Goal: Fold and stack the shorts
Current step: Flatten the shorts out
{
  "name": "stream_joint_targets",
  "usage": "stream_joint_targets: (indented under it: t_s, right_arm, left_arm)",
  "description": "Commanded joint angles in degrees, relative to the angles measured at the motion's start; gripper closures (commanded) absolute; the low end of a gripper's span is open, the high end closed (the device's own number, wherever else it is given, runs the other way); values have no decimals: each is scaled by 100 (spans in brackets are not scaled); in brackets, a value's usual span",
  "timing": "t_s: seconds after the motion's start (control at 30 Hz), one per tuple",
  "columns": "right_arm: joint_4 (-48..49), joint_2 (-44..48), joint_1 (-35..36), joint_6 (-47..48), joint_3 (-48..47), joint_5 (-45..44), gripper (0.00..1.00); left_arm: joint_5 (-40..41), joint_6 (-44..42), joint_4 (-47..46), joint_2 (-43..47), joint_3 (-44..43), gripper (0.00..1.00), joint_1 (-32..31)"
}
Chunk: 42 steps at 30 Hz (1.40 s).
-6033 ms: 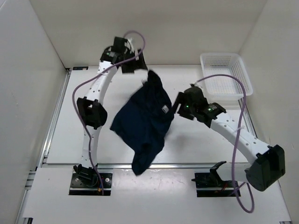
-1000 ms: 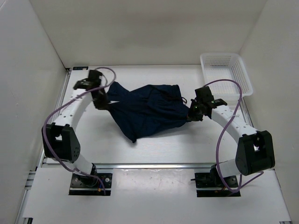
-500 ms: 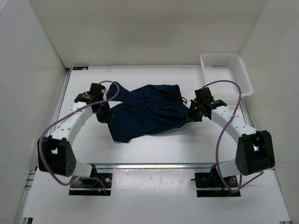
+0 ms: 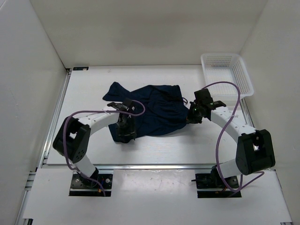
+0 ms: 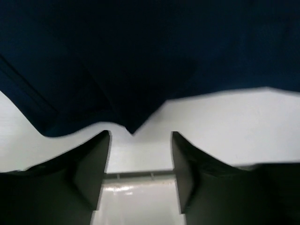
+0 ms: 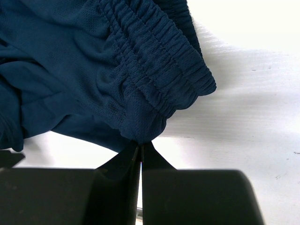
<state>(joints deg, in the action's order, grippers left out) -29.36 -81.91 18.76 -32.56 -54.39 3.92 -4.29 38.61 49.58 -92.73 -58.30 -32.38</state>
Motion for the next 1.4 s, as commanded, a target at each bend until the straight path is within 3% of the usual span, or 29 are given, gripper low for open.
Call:
stream_joint_targets:
  t_s: [0.0, 0.07, 0.17, 0.23, 0.27, 0.4, 0.6, 0.8, 0.83, 0.87, 0.9, 0.93, 1.0, 1.17, 1.37]
  right_arm:
    - [72, 43, 13, 74, -19, 91, 100]
    - [71, 96, 13, 74, -19, 91, 100]
    - [71, 96, 13, 74, 34, 91, 100]
    - [71, 96, 13, 74, 34, 39, 100]
    - [71, 148, 13, 74, 34, 38, 100]
    - [71, 210, 13, 74, 34, 38, 100]
    - [19, 263, 13, 126, -19, 38, 100]
    - [19, 263, 13, 127, 34, 38, 100]
    - [79, 263, 13, 127, 86, 38, 100]
    - [80, 263, 13, 127, 87, 38, 100]
    - [80, 263, 13, 127, 87, 38, 100]
    - [80, 263, 13, 127, 156, 38, 100]
    - [80, 263, 13, 127, 210, 38, 100]
    - [133, 263, 13, 127, 367, 38, 100]
    - [238, 194, 66, 127, 429, 38, 100]
  left_arm:
    - [666, 94, -159, -149, -347, 38, 13]
    - [781, 94, -159, -254, -436, 45, 13]
    - [922, -20, -159, -447, -673, 63, 13]
    - [922, -81, -159, -518, -770, 85, 13]
    - [922, -143, -159, -518, -857, 90, 13]
    - [1246, -266, 279, -247, -1034, 90, 284]
    - [1003, -784, 517, 457, -1271, 90, 1995]
    - [544, -1127, 517, -122, -1535, 90, 2728]
    - [448, -1180, 465, -227, -1587, 88, 2798]
    - [369, -1180, 465, -367, -1588, 74, 2929]
    - [255, -1233, 404, -369, -1588, 42, 2991]
    - [45, -1285, 403, -369, -1588, 37, 3053]
    - [-36, -1286, 403, -256, -1588, 31, 3124]
    - [-220, -1286, 403, 307, -1237, 33, 3124]
    - [-178, -821, 193, 546, -753, 37, 2316]
